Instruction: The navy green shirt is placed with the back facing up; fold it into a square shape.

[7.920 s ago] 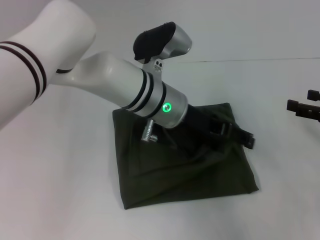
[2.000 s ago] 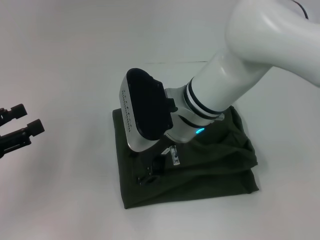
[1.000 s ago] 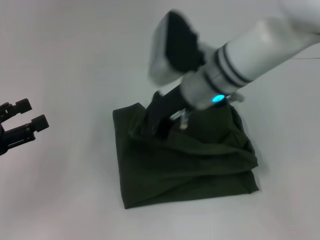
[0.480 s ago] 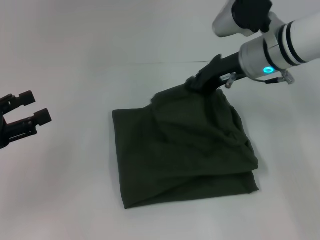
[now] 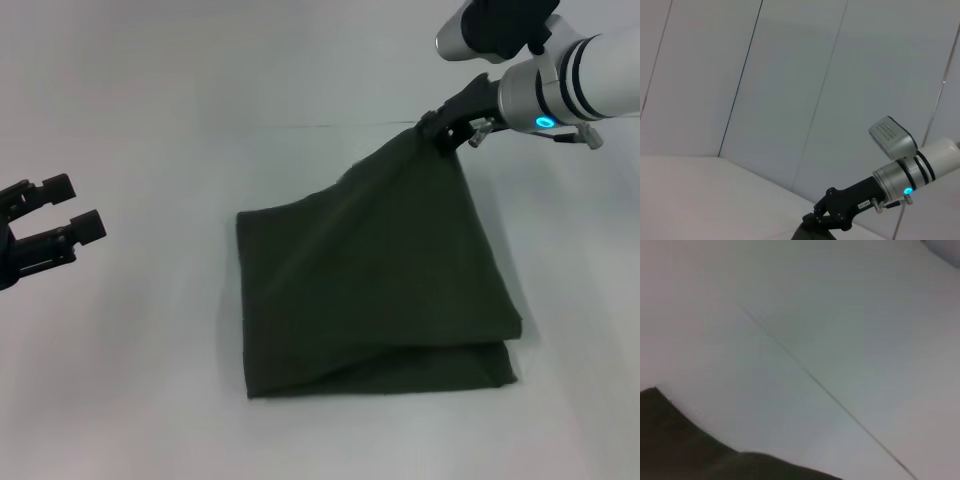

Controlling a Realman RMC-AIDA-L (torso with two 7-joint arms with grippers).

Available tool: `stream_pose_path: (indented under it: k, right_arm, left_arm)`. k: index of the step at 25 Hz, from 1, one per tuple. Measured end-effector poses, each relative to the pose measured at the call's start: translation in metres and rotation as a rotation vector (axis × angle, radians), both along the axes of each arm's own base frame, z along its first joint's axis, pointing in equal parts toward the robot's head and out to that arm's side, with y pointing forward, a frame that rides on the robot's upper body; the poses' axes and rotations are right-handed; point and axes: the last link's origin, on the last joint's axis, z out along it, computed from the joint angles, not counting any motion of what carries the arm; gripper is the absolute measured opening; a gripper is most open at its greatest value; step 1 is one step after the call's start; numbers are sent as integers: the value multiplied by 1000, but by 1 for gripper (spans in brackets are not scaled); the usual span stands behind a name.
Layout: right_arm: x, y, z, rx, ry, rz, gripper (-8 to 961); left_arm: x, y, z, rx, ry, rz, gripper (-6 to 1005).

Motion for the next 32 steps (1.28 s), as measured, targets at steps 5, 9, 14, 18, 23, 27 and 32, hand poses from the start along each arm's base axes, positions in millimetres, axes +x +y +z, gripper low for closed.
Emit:
stream_pose_path:
  k: [5, 9, 14, 18, 23, 27, 32]
  right_arm:
    - [4, -1, -2, 13, 3, -9, 78]
    - [-5, -10, -1, -28, 64, -13, 175]
    - [-15, -30, 18, -141, 220, -26, 385]
    - [-13, -58, 30, -343, 260, -3, 528]
    - [3, -77, 39, -504, 178, -37, 773]
    - [9, -85, 39, -569, 101, -36, 773]
    - [9, -92, 21, -655, -42, 26, 774]
  left_arm:
    - [2, 2, 1, -23, 10, 2, 887]
    - [5, 3, 2, -30, 15, -7, 888]
    - [9, 7, 3, -39, 18, -19, 887]
    - [12, 10, 4, -41, 18, -29, 887]
    - [16, 13, 3, -53, 14, -35, 888]
    - [18, 15, 3, -65, 2, -27, 888]
    - [18, 15, 3, -75, -15, -12, 887]
